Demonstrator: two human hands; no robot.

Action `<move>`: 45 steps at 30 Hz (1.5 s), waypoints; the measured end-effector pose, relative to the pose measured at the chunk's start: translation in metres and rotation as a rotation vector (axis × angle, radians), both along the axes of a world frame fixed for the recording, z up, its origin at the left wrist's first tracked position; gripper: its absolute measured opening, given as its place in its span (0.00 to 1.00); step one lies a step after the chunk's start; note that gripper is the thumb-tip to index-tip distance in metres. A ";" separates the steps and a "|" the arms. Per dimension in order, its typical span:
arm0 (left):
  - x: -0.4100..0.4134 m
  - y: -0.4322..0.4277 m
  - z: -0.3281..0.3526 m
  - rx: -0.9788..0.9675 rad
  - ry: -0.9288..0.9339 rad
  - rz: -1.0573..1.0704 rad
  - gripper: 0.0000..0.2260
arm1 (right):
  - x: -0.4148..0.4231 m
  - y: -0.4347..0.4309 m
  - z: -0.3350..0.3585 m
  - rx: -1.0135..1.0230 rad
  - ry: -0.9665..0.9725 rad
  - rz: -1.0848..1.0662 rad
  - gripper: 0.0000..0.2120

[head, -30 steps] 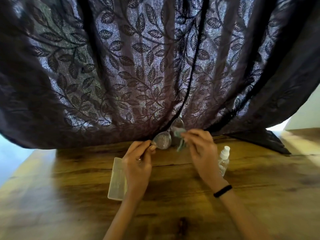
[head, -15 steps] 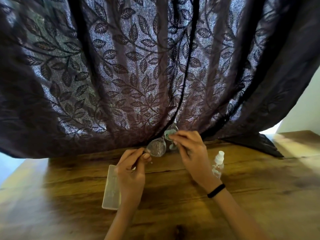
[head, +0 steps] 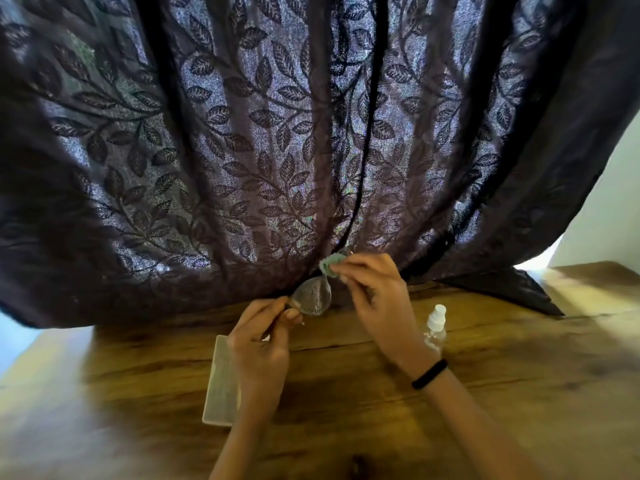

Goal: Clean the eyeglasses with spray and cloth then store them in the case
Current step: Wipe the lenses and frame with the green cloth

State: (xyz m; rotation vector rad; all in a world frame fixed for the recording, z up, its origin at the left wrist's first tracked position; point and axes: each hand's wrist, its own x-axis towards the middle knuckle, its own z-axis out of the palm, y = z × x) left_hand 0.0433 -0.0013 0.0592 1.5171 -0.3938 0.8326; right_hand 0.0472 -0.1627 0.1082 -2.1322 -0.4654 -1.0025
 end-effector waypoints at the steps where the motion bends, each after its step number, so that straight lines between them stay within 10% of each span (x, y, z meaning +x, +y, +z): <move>1: 0.001 0.001 0.000 0.008 -0.001 0.014 0.14 | -0.004 0.003 -0.003 -0.018 -0.006 0.017 0.12; 45: 0.003 0.003 -0.002 0.073 0.001 0.022 0.18 | -0.020 0.024 -0.012 0.075 0.004 0.030 0.10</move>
